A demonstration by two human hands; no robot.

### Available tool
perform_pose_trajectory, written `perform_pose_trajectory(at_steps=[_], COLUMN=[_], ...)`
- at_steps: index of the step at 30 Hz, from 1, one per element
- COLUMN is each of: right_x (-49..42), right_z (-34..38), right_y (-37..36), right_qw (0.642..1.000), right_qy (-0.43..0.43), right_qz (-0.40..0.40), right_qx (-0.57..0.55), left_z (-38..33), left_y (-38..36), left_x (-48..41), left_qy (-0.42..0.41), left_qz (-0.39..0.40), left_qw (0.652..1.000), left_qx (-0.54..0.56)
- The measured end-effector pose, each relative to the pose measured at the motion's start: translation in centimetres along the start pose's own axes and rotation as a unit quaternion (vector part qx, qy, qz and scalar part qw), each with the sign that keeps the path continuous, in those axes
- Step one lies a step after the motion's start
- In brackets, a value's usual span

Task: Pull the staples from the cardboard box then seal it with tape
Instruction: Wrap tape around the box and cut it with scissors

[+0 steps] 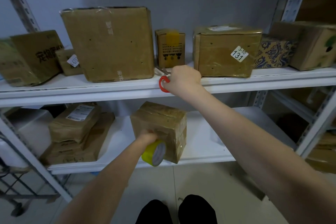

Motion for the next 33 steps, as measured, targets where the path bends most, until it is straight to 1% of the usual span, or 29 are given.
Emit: perform_pose_trajectory(at_steps=[2, 4, 6, 8, 9, 11, 12, 13, 15, 16, 17, 18, 21, 25, 31, 33], right_x=[1.3, 2.5, 3.4, 4.1, 4.5, 5.7, 6.4, 7.4, 9.5, 10.3, 10.9, 11.3, 11.7, 11.3, 9.9, 9.3], right_z=[-0.9, -1.8, -2.5, -3.1, -3.5, -4.7, -5.3, -6.1, -7.9, -8.8, -9.5, -10.0, -9.8, -8.1, -6.1, -5.6], right_y=[0.2, 0.1, -1.2, -3.6, -5.1, -8.3, -10.1, -12.0, -15.4, -16.6, -17.6, -18.4, -20.0, -21.5, -22.9, -23.2], right_qw=[0.999, 0.994, 0.976, 0.938, 0.925, 0.909, 0.892, 0.867, 0.806, 0.779, 0.761, 0.754, 0.745, 0.740, 0.761, 0.777], right_qy=[0.007, 0.031, 0.071, 0.092, 0.101, 0.117, 0.119, 0.112, 0.070, 0.042, 0.018, 0.001, -0.017, -0.028, -0.031, -0.023], right_qz=[-0.034, -0.042, 0.005, 0.093, 0.136, 0.228, 0.287, 0.357, 0.497, 0.548, 0.581, 0.599, 0.626, 0.628, 0.597, 0.575], right_qx=[-0.027, -0.094, -0.204, -0.322, -0.340, -0.330, -0.330, -0.330, -0.315, -0.302, -0.288, -0.271, -0.230, -0.238, -0.252, -0.255], left_z=[-0.1, -0.1, 0.0, 0.0, 0.1, 0.0, -0.1, -0.2, -0.1, 0.2, 0.4, 0.6, 0.6, 0.9, 0.6, 0.5], left_y=[0.1, 0.0, -0.4, -0.6, -0.5, -0.2, -0.1, -0.2, -0.3, -0.4, -0.4, -0.4, -0.4, -0.8, -1.2, -1.4], left_x=[0.0, 0.0, -0.1, -0.4, -0.4, -0.3, -0.3, -0.3, -0.2, -0.2, -0.3, -0.4, -0.6, -0.6, -0.1, -0.1], left_qy=[-0.004, -0.004, -0.002, -0.002, -0.002, -0.004, -0.009, -0.012, -0.007, 0.003, 0.014, 0.021, 0.026, 0.033, 0.042, 0.044], left_qz=[-0.005, -0.008, -0.005, -0.009, -0.015, -0.028, -0.030, -0.026, -0.011, -0.005, -0.004, -0.005, 0.004, 0.025, 0.068, 0.081], left_qw=[1.000, 1.000, 1.000, 1.000, 0.999, 0.998, 0.998, 0.999, 1.000, 1.000, 1.000, 0.999, 0.999, 0.998, 0.996, 0.995], left_qx=[0.005, -0.003, 0.002, 0.025, 0.039, 0.057, 0.054, 0.041, 0.019, 0.019, 0.024, 0.029, 0.032, 0.052, 0.033, 0.033])
Point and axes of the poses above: each hand's wrist, its own x-axis away from the middle knuckle, its own y-axis out of the back of the hand, z = x × y, the point moved 9 cm from there along -x, towards the middle knuckle, and after that the axes turned 3 degrees about -y, right-handed, at the moved point
